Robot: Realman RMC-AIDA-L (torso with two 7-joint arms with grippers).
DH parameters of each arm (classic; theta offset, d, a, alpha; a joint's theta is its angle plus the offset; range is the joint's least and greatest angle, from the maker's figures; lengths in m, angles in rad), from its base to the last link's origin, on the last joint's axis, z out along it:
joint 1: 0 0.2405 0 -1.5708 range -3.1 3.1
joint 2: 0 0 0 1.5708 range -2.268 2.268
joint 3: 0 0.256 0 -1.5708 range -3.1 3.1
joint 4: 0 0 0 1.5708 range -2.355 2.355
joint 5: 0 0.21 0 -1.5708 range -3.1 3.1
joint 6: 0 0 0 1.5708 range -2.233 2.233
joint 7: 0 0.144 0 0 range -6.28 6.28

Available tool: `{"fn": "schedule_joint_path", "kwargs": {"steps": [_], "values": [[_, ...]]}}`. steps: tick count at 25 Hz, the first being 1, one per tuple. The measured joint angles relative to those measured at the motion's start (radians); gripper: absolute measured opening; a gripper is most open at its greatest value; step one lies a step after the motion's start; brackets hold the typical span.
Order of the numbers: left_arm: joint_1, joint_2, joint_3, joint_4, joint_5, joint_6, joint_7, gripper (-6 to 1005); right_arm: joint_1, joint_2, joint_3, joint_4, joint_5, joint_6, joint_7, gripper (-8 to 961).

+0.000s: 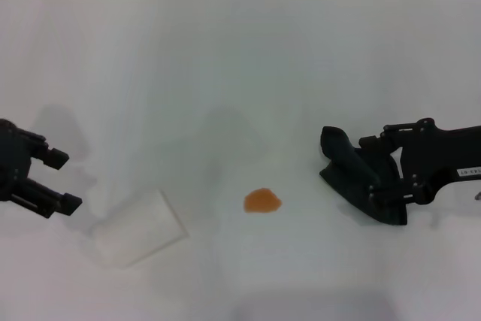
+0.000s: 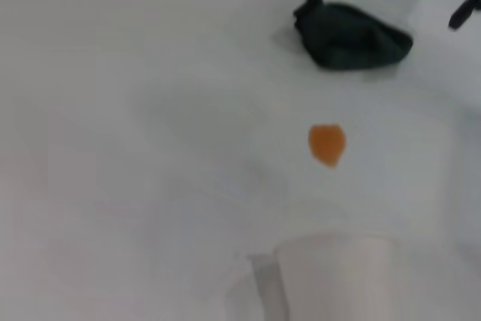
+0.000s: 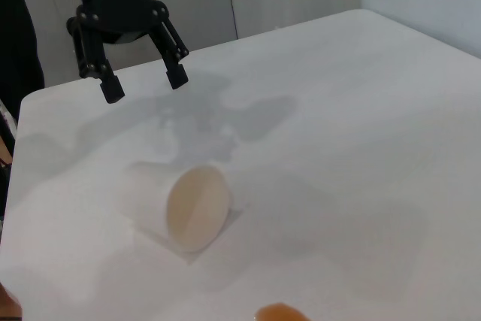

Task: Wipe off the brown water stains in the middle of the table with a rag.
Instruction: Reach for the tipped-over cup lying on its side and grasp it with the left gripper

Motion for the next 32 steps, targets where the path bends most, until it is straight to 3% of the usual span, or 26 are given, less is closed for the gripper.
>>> {"fn": "schedule_joint_path", "kwargs": {"steps": [5,8,14,22,32], "values": [[-0.069,-0.011,0.062,-0.002,0.07,0.004,-0.03,880,0.0,0.0,-0.007,0.001,0.001,0.014,0.0,765],[-0.096,-0.032,0.076,-0.003,0.118,0.004,-0.034,880,0.0,0.0,-0.018,0.002,0.001,0.028,0.0,765],[-0.118,-0.07,0.076,-0.004,0.147,0.003,-0.032,880,0.003,0.0,-0.027,0.002,0.001,0.039,0.0,765],[-0.113,-0.101,0.08,-0.004,0.159,0.004,-0.042,879,0.001,0.0,-0.028,-0.007,0.0,0.023,0.0,765],[-0.12,-0.099,0.14,-0.009,0.216,0.019,-0.088,879,-0.003,0.0,-0.028,-0.011,0.008,0.001,0.0,765]]}}
